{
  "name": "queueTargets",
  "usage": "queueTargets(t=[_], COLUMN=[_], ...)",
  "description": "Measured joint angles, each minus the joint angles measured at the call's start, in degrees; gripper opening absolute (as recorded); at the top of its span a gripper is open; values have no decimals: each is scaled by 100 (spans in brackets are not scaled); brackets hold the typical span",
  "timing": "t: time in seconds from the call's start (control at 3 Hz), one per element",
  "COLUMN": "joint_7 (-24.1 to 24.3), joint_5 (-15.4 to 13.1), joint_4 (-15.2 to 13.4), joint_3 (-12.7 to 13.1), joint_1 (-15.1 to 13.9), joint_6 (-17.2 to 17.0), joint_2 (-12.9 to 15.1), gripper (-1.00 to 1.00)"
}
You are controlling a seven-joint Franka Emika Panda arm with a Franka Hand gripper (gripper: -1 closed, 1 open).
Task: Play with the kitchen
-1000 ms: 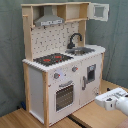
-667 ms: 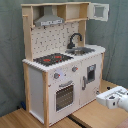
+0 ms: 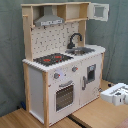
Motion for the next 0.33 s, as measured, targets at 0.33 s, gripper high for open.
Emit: queueTargets(t=[0.33], joint_7=[316], joint_5=[-151], joint_4=[-30], joint_3=[-201], joint_1=[-210], joint_6=[46], joint_2=[349], gripper=[100])
